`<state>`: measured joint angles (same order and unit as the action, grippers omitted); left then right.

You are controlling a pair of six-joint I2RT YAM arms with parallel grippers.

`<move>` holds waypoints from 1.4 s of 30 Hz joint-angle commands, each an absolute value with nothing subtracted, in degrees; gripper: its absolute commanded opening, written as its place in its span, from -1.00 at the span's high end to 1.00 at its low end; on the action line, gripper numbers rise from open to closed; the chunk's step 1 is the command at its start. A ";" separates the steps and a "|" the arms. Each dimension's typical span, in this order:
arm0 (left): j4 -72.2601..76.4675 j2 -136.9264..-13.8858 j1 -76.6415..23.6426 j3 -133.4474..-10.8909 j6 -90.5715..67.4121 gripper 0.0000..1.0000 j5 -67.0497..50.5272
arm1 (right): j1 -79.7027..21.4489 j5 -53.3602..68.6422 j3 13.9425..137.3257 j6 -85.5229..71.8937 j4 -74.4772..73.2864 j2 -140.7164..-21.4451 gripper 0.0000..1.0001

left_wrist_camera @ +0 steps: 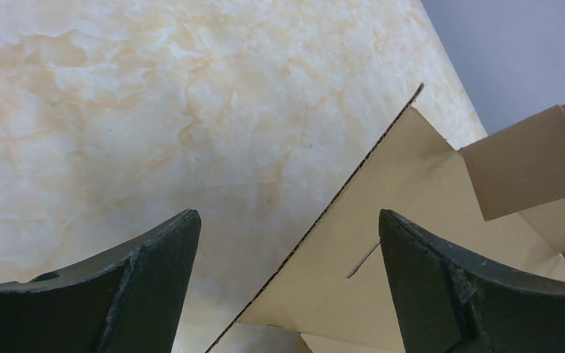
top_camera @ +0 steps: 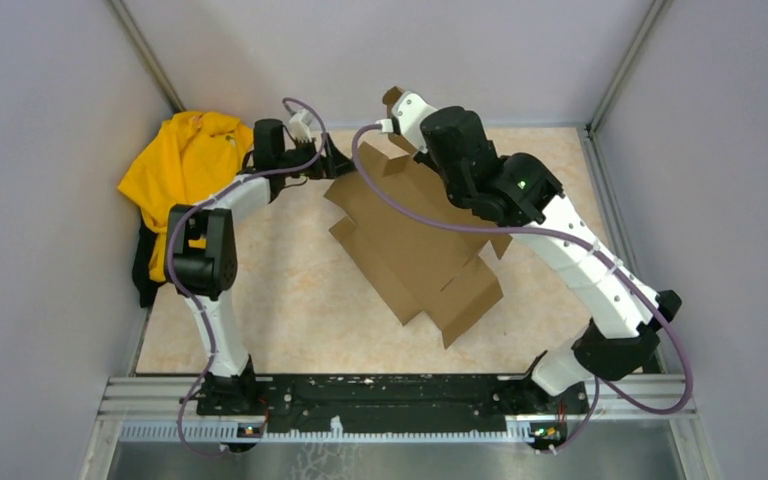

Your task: Fold the paper box

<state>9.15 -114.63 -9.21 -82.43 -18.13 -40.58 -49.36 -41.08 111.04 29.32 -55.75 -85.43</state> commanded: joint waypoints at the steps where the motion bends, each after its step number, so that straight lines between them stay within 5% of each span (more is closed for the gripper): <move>1: 15.88 -113.69 -9.12 -79.13 -17.45 -0.91 -47.39 | -49.83 -40.59 110.07 28.78 -52.69 -83.03 1.00; 8: 17.92 -113.16 -9.44 -75.17 -17.84 -0.76 -48.92 | -49.83 -40.67 108.24 29.55 -51.36 -83.21 1.00; 13: 17.34 -113.53 -10.11 -74.99 -17.27 -0.40 -47.68 | -49.88 -40.95 108.15 29.67 -51.25 -83.35 1.00; 24: 14.56 -113.98 -12.61 -75.02 -14.26 0.04 -45.26 | -49.81 -41.03 107.20 30.01 -50.70 -83.26 1.00; 42: 19.33 -104.76 -17.78 -62.88 -13.09 0.21 -38.20 | -50.63 -44.23 106.96 29.98 -52.33 -86.63 1.00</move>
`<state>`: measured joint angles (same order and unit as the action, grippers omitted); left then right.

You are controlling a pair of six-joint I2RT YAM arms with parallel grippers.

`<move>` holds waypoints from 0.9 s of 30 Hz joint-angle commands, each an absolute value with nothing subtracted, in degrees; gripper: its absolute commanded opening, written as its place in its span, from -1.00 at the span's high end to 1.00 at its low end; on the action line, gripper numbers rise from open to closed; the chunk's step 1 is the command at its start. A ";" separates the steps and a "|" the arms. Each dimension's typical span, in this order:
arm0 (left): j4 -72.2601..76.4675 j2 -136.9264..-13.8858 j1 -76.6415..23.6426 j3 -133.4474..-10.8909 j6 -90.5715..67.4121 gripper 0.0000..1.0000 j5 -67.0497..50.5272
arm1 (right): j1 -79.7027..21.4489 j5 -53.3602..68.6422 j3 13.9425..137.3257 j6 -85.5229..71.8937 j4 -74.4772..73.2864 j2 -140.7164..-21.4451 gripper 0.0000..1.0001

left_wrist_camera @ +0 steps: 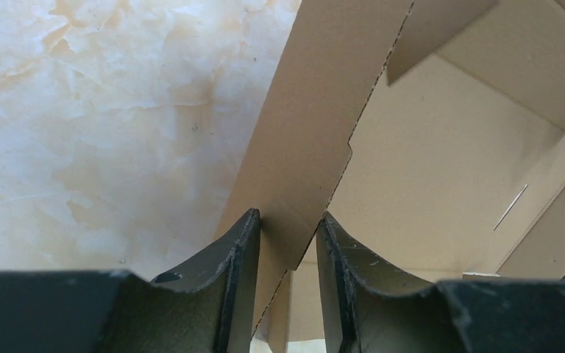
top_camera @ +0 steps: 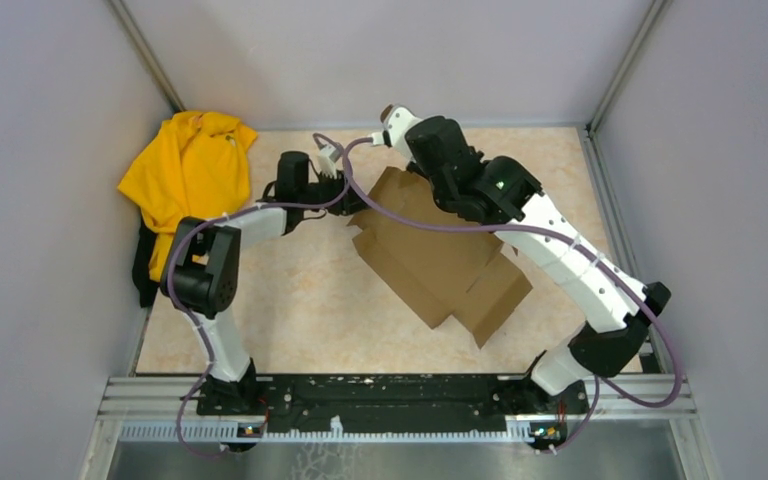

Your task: Fold the paper box

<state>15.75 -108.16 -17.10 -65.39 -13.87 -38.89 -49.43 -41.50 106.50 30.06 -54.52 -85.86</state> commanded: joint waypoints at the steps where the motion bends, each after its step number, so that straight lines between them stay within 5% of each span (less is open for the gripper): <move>1: 19.72 -104.24 -17.95 -62.20 -13.09 0.21 -38.11 | -50.99 -44.76 106.85 30.02 -52.40 -86.89 1.00; 15: 26.87 -100.11 -18.19 -51.34 -13.92 0.27 -36.95 | -60.96 -57.28 99.12 32.37 -47.70 -88.20 1.00; 27: 33.80 -94.76 -18.19 -42.30 -15.88 0.29 -35.41 | -69.37 -70.57 86.99 46.65 -27.68 -83.50 1.00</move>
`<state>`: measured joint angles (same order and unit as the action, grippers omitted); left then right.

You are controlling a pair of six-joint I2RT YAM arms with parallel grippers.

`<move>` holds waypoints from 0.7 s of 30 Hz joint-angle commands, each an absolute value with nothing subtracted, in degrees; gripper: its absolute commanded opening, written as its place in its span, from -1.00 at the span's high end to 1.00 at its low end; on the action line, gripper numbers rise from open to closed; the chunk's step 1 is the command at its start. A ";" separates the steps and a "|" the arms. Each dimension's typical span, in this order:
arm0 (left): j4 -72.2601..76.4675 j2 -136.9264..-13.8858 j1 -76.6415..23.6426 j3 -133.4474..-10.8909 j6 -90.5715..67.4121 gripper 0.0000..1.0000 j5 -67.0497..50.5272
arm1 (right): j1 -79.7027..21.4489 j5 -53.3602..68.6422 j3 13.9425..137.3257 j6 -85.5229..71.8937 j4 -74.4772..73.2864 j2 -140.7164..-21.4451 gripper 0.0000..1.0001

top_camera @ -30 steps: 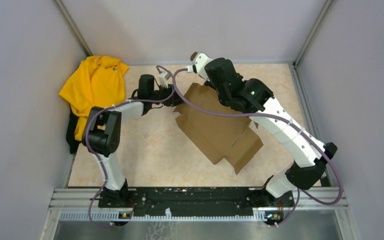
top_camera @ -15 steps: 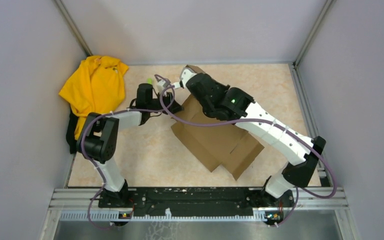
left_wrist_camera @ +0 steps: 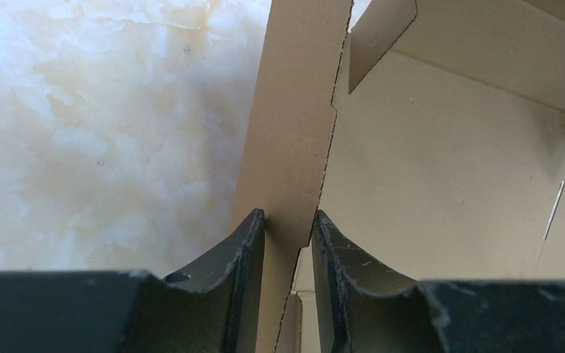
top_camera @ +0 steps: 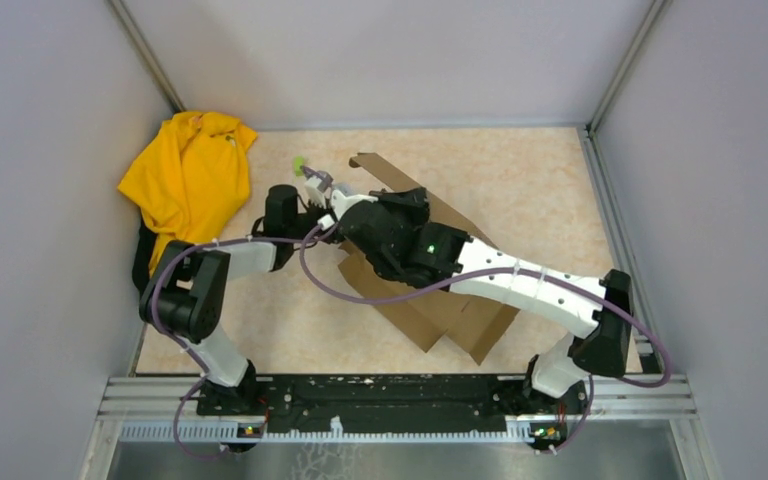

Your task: Fold the paper box

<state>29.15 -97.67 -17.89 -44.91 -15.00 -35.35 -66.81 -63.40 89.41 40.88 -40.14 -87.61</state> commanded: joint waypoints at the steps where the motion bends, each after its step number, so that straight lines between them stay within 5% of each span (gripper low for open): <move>1: 34.21 -94.24 -18.19 -41.66 -16.02 0.30 -35.24 | -69.88 -71.35 86.43 47.32 -26.50 -83.20 1.00; 21: 44.68 -101.04 -24.49 -44.92 -19.70 0.31 -30.92 | -72.22 -77.09 76.64 78.12 13.54 -76.02 1.00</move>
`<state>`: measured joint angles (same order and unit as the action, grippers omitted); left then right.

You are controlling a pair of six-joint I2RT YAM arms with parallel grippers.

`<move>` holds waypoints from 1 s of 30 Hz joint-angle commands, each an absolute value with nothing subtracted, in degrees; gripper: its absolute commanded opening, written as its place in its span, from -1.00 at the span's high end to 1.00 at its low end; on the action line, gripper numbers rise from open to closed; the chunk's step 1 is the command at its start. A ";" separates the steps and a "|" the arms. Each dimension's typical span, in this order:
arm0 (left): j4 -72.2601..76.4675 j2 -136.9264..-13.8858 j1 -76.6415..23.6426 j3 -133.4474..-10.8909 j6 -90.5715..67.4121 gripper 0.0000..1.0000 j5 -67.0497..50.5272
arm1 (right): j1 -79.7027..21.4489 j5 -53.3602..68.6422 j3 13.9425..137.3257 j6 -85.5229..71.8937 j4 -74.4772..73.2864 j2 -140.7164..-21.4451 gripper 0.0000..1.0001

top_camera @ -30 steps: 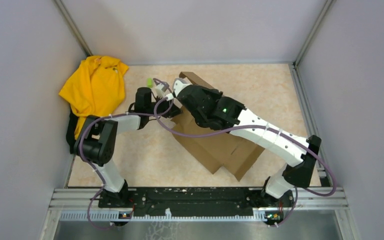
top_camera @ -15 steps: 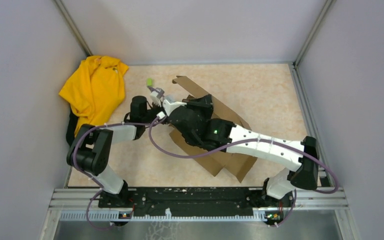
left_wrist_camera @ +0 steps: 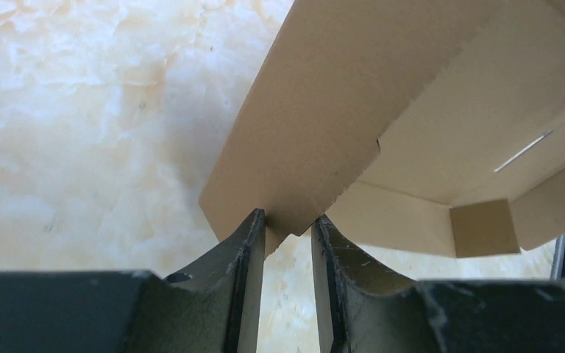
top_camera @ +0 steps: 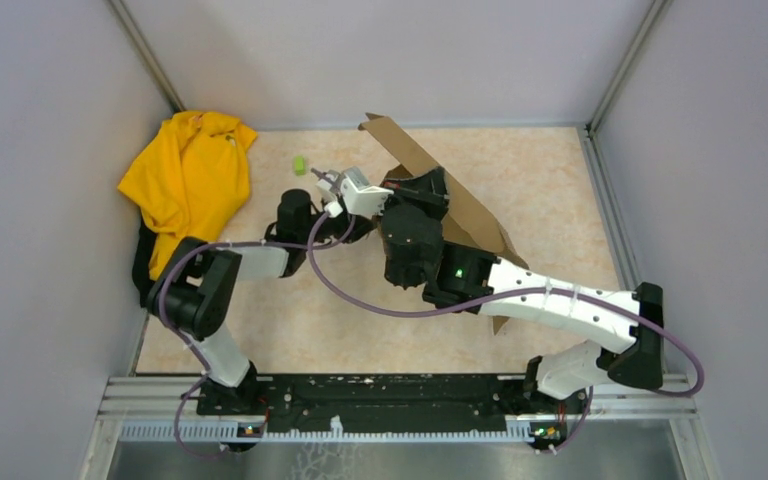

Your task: Fold the paper box

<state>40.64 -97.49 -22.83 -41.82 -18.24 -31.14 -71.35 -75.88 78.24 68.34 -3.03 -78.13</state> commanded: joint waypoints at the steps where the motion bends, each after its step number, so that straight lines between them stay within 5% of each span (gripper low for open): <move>1: 45.29 -102.17 -24.90 -45.74 -19.88 0.32 -30.89 | -72.24 -77.08 75.82 79.35 15.62 -76.08 1.00; 30: 49.60 -109.12 -25.40 -45.18 -18.98 0.33 -30.30 | -77.37 -74.23 75.71 47.09 -18.75 -77.29 1.00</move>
<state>47.99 -108.14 -25.26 -45.87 -19.81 -30.17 -75.94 -73.41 72.16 54.39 -14.02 -78.02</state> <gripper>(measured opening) 0.335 0.009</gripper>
